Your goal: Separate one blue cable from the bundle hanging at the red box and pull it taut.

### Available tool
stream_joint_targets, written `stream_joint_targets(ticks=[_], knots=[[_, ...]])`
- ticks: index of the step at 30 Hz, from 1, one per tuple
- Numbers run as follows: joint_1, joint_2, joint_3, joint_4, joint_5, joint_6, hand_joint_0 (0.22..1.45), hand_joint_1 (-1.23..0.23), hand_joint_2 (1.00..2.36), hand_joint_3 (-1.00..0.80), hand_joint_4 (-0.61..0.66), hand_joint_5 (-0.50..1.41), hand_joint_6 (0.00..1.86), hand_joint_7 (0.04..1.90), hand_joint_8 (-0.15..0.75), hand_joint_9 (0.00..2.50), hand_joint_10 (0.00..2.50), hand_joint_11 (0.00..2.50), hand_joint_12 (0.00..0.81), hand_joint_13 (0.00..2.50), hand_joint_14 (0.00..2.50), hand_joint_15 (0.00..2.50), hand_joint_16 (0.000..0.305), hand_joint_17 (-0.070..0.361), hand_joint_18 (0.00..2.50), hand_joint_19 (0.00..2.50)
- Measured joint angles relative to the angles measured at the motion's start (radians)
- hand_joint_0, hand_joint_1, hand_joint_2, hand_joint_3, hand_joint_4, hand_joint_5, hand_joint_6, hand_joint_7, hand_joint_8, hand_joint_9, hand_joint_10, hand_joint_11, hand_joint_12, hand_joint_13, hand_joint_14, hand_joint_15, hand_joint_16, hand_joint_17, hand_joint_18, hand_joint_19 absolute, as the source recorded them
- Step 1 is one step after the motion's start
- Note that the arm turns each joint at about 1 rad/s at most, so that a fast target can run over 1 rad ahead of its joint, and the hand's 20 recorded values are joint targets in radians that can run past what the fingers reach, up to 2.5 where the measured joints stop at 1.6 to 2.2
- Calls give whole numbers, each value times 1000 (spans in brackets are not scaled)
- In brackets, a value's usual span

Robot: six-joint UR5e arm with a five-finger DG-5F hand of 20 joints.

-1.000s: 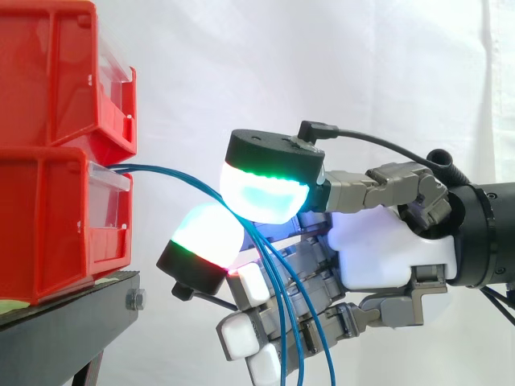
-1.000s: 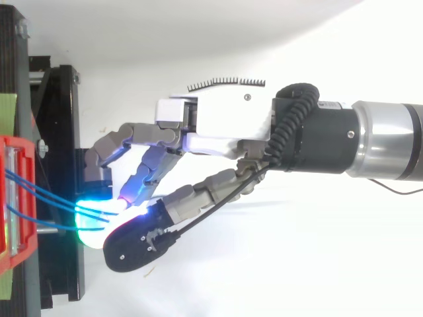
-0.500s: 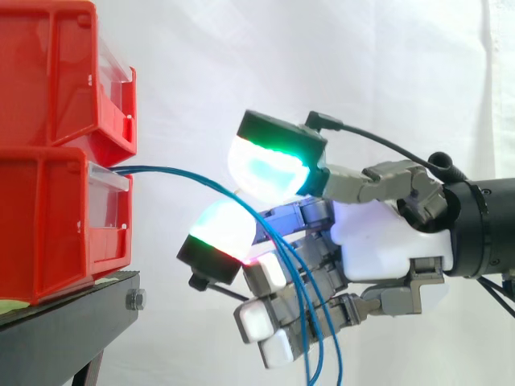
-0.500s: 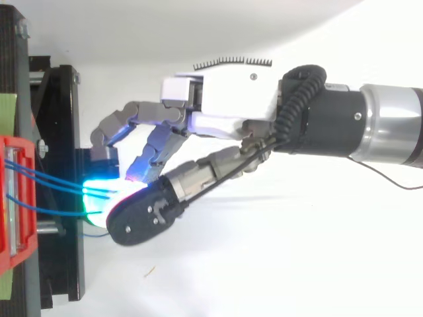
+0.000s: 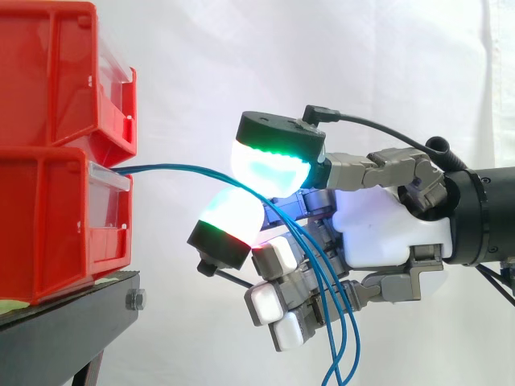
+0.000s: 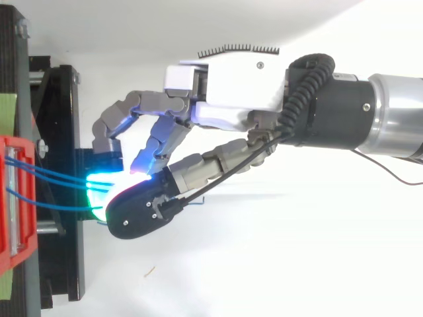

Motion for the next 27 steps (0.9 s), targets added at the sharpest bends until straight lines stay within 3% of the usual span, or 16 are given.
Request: stream_joint_targets(ticks=[3,12,18,23,25,27], knots=[[0,0,-1,0,1,-8,666,-865,1015,-228,-2,-181,900,1153,318,1006,22,815,329,937,19,478,33,74,840,502],[2,0,-7,-1,-1,-29,758,-895,1000,-500,27,-189,913,1107,305,999,24,829,326,927,18,476,32,73,849,471],[1,0,-8,-2,-1,-41,581,-864,1000,-500,92,-181,905,1092,310,1014,22,816,331,935,18,497,33,75,843,519],[-2,0,-8,1,1,-64,498,-702,1000,-500,115,-164,871,1075,331,1042,22,796,348,948,19,500,38,86,863,539],[-3,0,-8,5,2,-81,546,-533,1000,-500,97,-160,852,1066,316,1054,22,780,332,950,19,509,36,81,848,576],[-5,0,-8,7,3,-94,588,-453,1000,-500,93,-157,839,1087,309,1064,22,783,324,955,18,513,35,78,843,601]])
